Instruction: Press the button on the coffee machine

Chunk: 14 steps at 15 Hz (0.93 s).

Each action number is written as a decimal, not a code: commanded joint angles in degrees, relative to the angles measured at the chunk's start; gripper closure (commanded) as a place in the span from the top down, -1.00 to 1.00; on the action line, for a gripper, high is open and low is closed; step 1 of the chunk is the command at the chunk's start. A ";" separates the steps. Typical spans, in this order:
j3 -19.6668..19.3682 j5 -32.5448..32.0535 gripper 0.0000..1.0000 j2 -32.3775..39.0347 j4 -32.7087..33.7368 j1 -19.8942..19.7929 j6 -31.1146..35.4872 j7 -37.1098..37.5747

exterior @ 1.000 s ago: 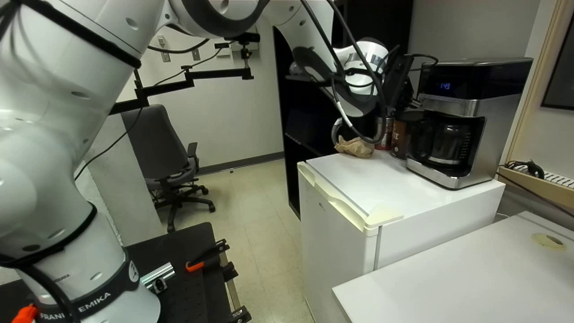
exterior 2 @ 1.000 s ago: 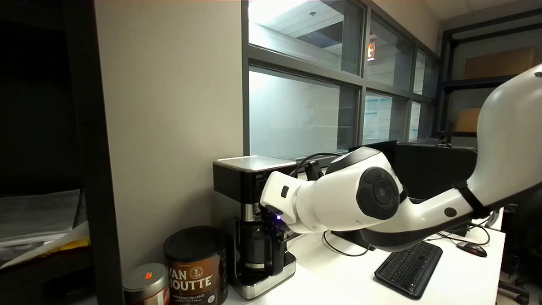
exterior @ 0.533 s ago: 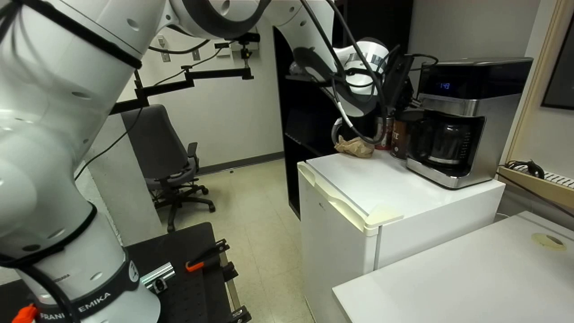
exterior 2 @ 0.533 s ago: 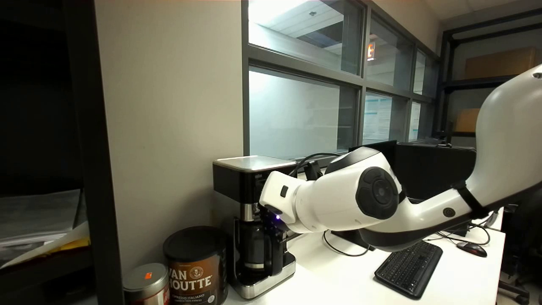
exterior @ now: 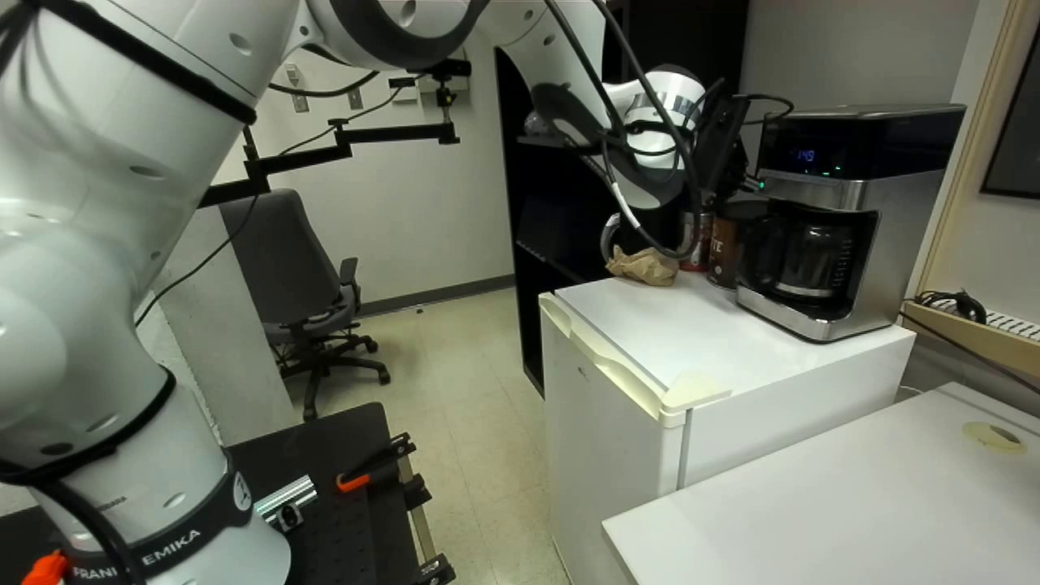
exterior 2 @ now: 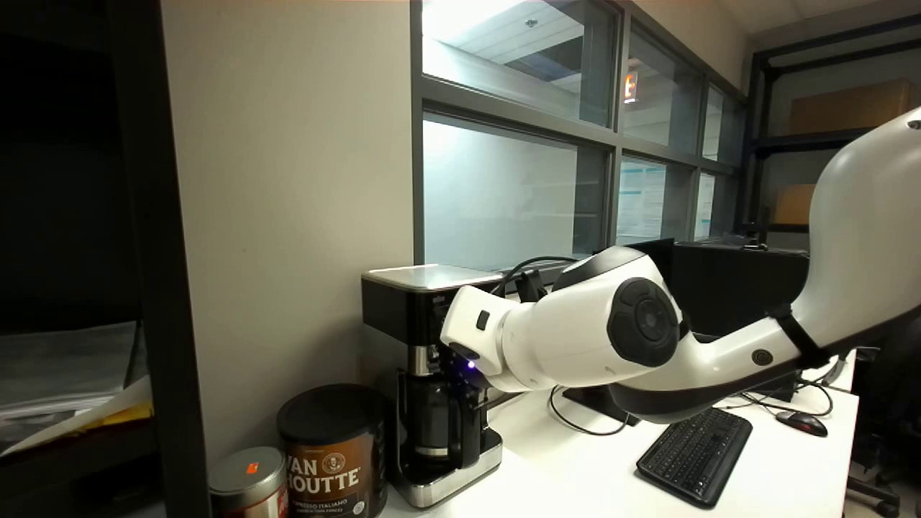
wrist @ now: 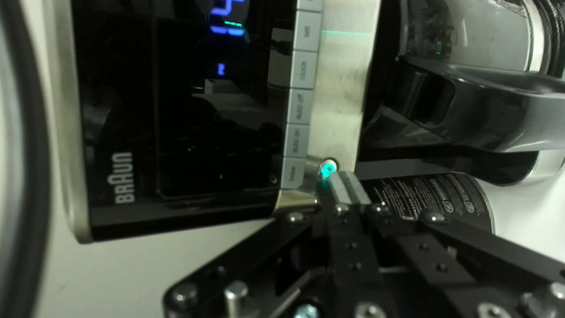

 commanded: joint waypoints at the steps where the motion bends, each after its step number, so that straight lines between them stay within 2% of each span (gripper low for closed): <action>1: -0.04 -1.23 -1.00 0.29 1.85 -0.29 1.67 0.47; 14: -0.16 -1.69 -1.00 -5.97 -7.61 -1.56 4.01 2.36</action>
